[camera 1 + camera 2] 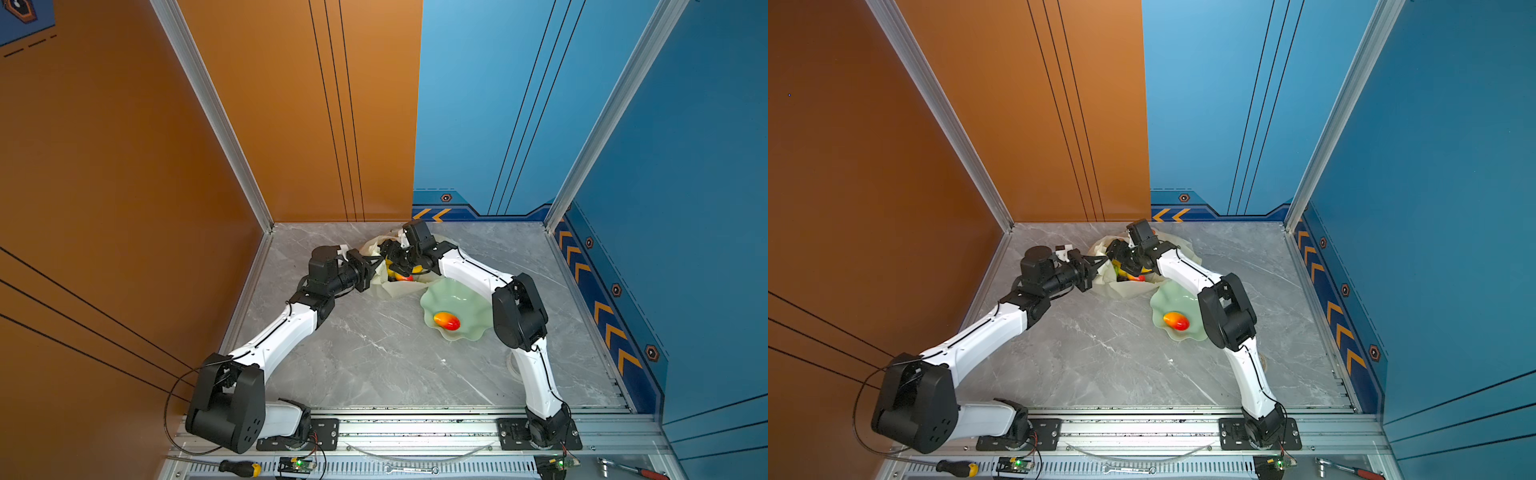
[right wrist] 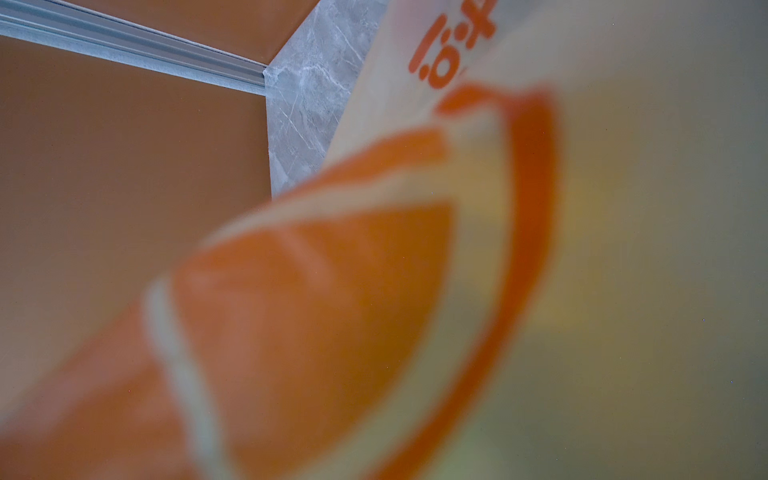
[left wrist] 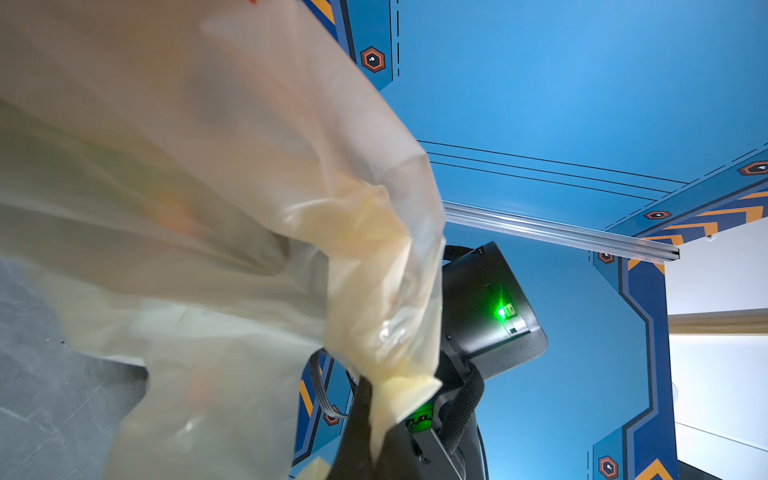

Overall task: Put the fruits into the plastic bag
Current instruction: 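Lower the green melon into the bag mouth held by the left gripper, then open the right gripper inside the bag to release the melon, then raise the right gripper out of the bag and move it over the mango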

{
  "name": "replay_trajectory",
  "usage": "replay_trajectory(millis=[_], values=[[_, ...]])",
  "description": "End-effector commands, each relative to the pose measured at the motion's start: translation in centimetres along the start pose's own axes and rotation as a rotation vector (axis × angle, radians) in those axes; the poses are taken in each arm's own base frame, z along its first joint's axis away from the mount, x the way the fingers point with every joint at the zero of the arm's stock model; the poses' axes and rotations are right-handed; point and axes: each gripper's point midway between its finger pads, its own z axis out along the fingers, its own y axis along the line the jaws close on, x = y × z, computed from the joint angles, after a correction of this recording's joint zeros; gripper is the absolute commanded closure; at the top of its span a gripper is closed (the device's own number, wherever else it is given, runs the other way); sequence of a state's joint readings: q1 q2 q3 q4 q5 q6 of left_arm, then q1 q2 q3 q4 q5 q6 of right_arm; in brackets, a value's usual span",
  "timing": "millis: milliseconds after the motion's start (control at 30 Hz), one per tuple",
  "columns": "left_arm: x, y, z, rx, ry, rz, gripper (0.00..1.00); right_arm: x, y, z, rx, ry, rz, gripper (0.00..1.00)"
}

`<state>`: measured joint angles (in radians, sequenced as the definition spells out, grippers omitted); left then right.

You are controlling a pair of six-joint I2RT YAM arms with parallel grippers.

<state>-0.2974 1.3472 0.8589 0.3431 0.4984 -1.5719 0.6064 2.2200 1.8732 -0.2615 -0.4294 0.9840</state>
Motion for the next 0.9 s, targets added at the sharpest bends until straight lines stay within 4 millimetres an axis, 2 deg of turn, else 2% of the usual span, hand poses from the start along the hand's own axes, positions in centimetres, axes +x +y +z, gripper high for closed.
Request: replay_trajectory(millis=[0, 33, 67, 400, 633, 767, 867], values=[[0.0, -0.5, -0.6, 0.008, 0.001, 0.009, 1.0, 0.1, 0.3, 0.1, 0.002, 0.014, -0.013, 0.16], [0.0, -0.6, -0.6, 0.009, 0.002, 0.01, 1.0, 0.1, 0.3, 0.0, 0.003, 0.013, -0.015, 0.03], [0.0, -0.5, -0.6, 0.007, 0.001, 0.008, 1.0, 0.2, 0.4, 0.0, 0.004, 0.015, -0.018, 0.0], [0.0, -0.5, -0.7, 0.008, 0.001, 0.009, 1.0, 0.0, 1.3, -1.7, 0.011, 0.002, -0.053, 0.0], [-0.1, -0.3, -0.7, 0.005, -0.002, 0.009, 1.0, -0.6, 2.3, -4.5, 0.033, -0.035, -0.103, 0.0], [-0.2, -0.2, -0.8, 0.003, -0.004, 0.01, 1.0, -0.8, 2.3, -5.7, 0.042, -0.046, -0.114, 0.0], [-0.1, 0.0, -0.8, 0.001, -0.004, 0.009, 1.0, -1.0, 3.0, -7.4, 0.033, -0.069, -0.13, 0.0]])
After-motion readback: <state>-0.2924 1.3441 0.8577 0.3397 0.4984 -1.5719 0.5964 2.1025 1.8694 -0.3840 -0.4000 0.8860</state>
